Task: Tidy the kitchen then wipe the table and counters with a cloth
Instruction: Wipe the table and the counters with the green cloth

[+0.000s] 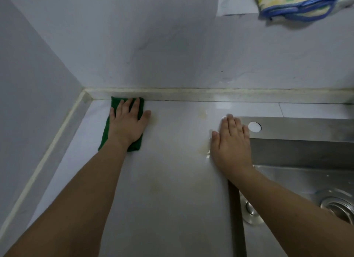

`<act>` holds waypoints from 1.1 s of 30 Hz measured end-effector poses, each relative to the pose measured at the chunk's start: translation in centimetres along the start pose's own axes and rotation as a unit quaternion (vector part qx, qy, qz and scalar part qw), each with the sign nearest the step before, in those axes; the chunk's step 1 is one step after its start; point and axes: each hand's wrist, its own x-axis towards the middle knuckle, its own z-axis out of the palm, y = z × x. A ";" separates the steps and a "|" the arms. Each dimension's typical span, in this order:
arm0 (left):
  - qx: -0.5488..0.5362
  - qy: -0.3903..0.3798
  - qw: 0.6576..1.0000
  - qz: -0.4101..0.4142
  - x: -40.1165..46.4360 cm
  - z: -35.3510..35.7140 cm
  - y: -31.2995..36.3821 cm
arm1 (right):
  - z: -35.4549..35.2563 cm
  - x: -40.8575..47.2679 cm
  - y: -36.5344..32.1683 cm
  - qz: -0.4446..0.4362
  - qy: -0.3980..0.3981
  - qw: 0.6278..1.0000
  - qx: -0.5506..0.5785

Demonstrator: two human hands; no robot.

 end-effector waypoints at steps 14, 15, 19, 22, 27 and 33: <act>0.005 -0.009 0.999 0.030 -0.7 0.4 3.0 | -0.1 -0.1 0.0 0.002 -0.006 1.000 0.000; 0.002 -0.007 0.999 0.031 -0.7 0.5 3.0 | -0.1 0.0 0.0 0.002 -0.004 1.000 -0.003; 0.000 -0.006 1.000 0.029 -0.8 0.5 3.1 | 0.0 0.1 0.0 0.001 -0.006 1.000 -0.012; -0.002 -0.005 1.000 0.031 -1.2 0.5 3.0 | -0.2 0.2 0.0 0.000 -0.010 1.000 -0.019; -0.011 -0.009 0.999 0.050 -4.0 0.5 2.5 | -0.4 0.2 0.1 0.001 -0.022 0.999 -0.023; -0.017 -0.004 0.998 0.064 -12.4 0.4 0.6 | -0.8 -0.1 -0.1 -0.001 -0.034 0.999 -0.015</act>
